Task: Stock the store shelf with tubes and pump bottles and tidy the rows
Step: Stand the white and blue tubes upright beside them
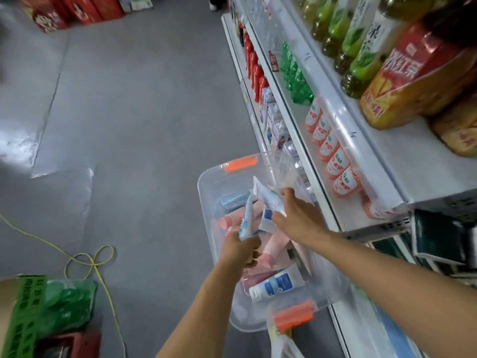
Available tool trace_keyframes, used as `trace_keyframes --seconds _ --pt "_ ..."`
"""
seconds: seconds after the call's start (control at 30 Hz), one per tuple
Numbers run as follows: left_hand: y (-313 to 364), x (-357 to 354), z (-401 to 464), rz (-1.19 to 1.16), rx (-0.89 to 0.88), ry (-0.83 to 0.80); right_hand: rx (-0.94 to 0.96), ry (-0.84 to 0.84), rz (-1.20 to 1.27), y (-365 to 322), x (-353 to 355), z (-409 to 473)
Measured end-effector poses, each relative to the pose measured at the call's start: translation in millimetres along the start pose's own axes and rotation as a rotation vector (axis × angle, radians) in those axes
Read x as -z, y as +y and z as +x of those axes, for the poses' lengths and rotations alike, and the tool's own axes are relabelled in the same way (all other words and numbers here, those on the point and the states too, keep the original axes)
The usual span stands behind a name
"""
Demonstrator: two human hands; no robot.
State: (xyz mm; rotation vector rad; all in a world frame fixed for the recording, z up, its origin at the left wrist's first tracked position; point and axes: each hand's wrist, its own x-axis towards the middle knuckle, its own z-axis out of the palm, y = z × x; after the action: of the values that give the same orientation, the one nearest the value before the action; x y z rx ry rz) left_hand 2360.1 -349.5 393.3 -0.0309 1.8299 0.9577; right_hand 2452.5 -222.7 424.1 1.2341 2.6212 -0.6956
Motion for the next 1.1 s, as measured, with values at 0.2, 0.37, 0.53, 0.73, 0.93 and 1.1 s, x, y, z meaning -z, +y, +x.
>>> trace_keyframes --seconds 0.2,0.37,0.53,0.73,0.93,1.1 --pt "22 19 -58 -0.412 -0.034 -0.092 -0.099 0.021 0.683 -18 19 -54" --pt "24 30 -105 -0.497 -0.109 -0.129 0.048 0.165 0.739 -31 26 -113" --pt "19 35 -156 -0.567 -0.168 -0.194 0.221 0.324 0.531 -44 33 -175" --pt "-4 37 -207 -0.608 -0.169 -0.196 0.276 0.371 0.689 -58 46 -246" --pt "-15 31 -259 -0.527 -0.303 -0.345 -0.067 0.29 1.153 -47 65 -312" --pt "-22 11 -298 -0.416 -0.421 -0.456 -0.092 0.299 1.091 -30 77 -360"
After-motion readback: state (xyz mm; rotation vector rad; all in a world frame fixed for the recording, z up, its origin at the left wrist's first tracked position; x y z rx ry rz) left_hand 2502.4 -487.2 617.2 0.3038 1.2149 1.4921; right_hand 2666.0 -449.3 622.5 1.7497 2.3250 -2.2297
